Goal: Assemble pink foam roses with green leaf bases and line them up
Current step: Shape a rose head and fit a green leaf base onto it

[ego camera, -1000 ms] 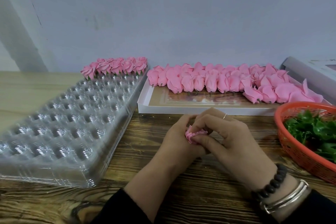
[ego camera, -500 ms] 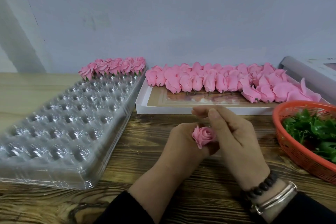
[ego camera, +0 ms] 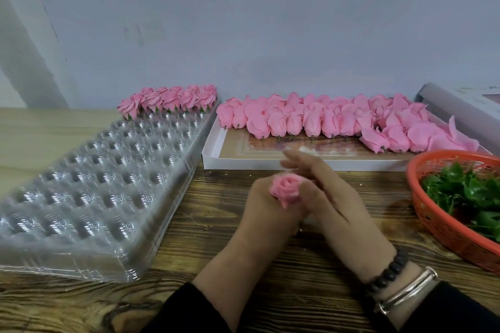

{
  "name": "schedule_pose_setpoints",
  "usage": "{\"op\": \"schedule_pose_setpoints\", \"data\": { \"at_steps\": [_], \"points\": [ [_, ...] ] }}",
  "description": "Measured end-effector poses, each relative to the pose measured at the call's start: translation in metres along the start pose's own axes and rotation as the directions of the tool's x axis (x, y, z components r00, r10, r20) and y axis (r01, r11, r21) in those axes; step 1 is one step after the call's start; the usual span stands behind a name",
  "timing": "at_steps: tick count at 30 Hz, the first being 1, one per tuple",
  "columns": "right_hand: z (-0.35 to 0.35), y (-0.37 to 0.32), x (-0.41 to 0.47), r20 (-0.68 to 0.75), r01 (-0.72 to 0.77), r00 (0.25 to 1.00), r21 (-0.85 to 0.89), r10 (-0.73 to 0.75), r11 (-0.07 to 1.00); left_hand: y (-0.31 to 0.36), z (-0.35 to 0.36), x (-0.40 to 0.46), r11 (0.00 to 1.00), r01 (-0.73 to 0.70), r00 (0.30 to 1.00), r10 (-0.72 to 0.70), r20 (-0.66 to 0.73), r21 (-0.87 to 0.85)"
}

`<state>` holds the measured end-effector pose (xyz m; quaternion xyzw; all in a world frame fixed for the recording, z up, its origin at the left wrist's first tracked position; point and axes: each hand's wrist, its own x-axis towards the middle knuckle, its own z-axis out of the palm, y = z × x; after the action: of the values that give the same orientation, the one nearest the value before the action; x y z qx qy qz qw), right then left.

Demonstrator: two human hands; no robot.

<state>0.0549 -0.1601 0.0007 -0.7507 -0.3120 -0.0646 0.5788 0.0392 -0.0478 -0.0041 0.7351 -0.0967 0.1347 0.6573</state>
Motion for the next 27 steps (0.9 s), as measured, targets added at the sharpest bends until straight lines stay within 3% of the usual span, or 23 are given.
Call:
{"op": "schedule_pose_setpoints", "data": {
  "at_steps": [2,4,7,11,14,18,23,27],
  "points": [
    [-0.001,0.003,0.001,-0.111,0.0,0.994,0.069,0.008,0.998,-0.001,-0.004,0.004,0.969,0.087,0.979,-0.126,-0.158,-0.232],
    [0.001,0.007,0.002,-0.171,-0.016,0.985,0.128,0.038,0.992,-0.001,-0.006,0.005,0.92,0.108,0.951,-0.206,-0.23,-0.376],
    [0.015,0.007,0.002,-0.107,-0.09,0.988,0.159,0.108,0.983,0.002,-0.003,0.003,0.852,0.156,0.943,-0.28,-0.182,-0.499],
    [0.022,0.007,0.002,-0.096,-0.114,0.988,0.035,0.117,0.993,0.003,0.004,0.0,0.742,0.197,0.947,-0.313,-0.072,-0.64],
    [0.019,0.003,0.001,-0.081,-0.144,0.986,0.006,0.144,0.99,0.006,0.006,-0.001,0.679,0.246,0.944,-0.33,0.012,-0.692],
    [0.011,-0.001,0.003,-0.004,-0.173,0.984,0.164,0.176,0.971,0.006,-0.003,0.003,0.6,0.359,0.915,-0.376,0.144,-0.714],
    [0.007,-0.001,0.002,0.119,-0.28,0.96,0.349,0.254,0.894,0.004,-0.004,0.003,0.655,0.34,0.933,-0.324,0.155,-0.675],
    [0.011,0.003,0.004,0.032,-0.251,0.967,0.292,0.253,0.923,0.0,-0.002,0.002,0.71,0.293,0.949,-0.298,0.105,-0.64]
  ]
}}
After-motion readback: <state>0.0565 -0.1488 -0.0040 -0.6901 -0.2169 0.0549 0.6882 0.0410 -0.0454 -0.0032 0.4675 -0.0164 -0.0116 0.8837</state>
